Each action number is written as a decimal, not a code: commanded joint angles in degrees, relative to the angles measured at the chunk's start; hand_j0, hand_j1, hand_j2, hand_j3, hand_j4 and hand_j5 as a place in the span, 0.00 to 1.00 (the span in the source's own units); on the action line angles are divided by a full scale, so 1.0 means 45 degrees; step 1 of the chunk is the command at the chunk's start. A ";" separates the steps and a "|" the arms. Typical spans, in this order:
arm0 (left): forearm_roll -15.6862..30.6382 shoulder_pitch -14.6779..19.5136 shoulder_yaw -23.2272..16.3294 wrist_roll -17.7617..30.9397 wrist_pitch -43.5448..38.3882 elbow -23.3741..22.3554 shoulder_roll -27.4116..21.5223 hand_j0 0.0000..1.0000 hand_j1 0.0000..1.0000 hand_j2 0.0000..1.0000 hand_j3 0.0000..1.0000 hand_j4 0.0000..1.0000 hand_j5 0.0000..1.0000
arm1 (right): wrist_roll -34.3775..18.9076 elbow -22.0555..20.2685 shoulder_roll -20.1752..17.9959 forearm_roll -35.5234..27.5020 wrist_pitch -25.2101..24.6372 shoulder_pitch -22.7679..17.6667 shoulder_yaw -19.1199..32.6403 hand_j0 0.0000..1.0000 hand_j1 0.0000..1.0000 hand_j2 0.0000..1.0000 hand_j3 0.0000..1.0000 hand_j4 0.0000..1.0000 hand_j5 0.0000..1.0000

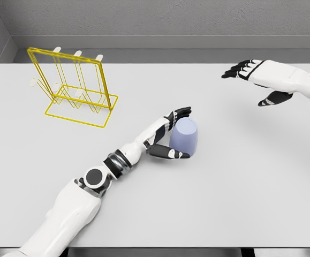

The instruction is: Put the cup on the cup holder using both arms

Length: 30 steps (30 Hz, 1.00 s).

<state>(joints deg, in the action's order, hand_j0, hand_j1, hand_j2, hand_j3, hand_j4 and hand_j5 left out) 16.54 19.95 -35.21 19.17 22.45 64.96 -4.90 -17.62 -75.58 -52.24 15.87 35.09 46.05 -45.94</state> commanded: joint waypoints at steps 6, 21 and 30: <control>0.0152 0.0000 -0.0047 -0.0099 0.0148 -0.0101 0.0055 0.99 0.99 0.99 0.99 0.99 0.99 | -0.0010 -0.0002 0.0006 -0.0089 -0.0020 0.0000 0.0013 1.00 1.00 1.00 1.00 1.00 1.00; -0.0180 -0.0020 -0.0047 -0.0021 0.0226 -0.0042 -0.0024 0.49 0.49 0.49 0.49 0.49 0.49 | -0.0010 0.0056 0.0026 -0.0069 -0.0020 0.0000 0.0033 1.00 1.00 1.00 1.00 1.00 1.00; 0.0366 -0.0098 0.0149 0.1306 0.0675 0.0504 -0.0121 0.42 0.42 0.42 0.42 0.42 0.42 | -0.0010 0.0095 0.0026 -0.0069 -0.0020 -0.0137 0.0033 1.00 1.00 1.00 1.00 1.00 1.00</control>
<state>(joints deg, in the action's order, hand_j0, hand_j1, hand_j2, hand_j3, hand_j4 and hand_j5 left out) 17.05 19.34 -34.78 23.84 24.88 66.45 -5.35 -17.70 -75.17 -52.02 15.91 35.09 45.44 -45.87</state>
